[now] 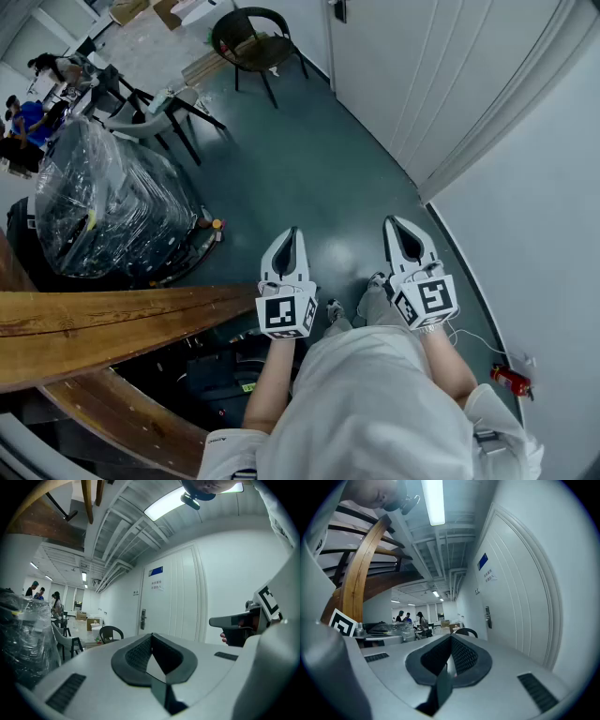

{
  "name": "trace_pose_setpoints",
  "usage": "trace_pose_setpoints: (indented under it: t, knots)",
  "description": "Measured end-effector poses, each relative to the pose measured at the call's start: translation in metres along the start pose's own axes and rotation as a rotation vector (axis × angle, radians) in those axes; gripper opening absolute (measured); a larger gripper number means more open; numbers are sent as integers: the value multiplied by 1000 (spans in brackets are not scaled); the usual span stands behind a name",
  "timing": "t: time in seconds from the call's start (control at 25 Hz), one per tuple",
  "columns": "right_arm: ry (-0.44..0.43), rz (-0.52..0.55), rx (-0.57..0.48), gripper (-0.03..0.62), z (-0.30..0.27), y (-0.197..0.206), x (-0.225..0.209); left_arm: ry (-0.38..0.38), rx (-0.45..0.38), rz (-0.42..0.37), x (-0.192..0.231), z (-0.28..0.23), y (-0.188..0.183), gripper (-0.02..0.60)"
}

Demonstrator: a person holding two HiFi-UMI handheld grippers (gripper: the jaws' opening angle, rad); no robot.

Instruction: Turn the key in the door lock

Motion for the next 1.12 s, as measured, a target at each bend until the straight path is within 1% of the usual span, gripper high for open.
trace_pose_setpoints:
  t: [0.12,0.28,0.52,0.64,0.8,1.0,1.12]
  knots:
    - [-4,12,19,-8,4,3,-1,-16,-14,11,-2,5,1,8]
    - [-12,12,0,-7,-1,-6,-14,-58,-21,12,-7,-5,-6,8]
    - [-27,23,6,-8,-1,-18,-45,-50,27,-31,-38,-23,-8,8]
    - [-45,39,2,-8,2,-25,-61,-44,28,-22,-54,-38,-11,8]
    - [-48,18,5,-8,10,-27,-90,-37,10,-27,-78,-50,-17,8]
    - [-73,20,13,-8,4,-25,-114,-73,-17,-12,-85,-56,-15,8]
    - [-96,27,4,-8,-4,-30,-116,-84,-11,-37,-82,-64,-16,8]
Point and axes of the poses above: the fingertips, and each gripper's own axes: z backward along the fingers, x to its left, y out of its underside, the point moved 7 cm from there along z, backward along the fingers, and after that the axes turned 6 degrees about -z, right-handed, at the moved point
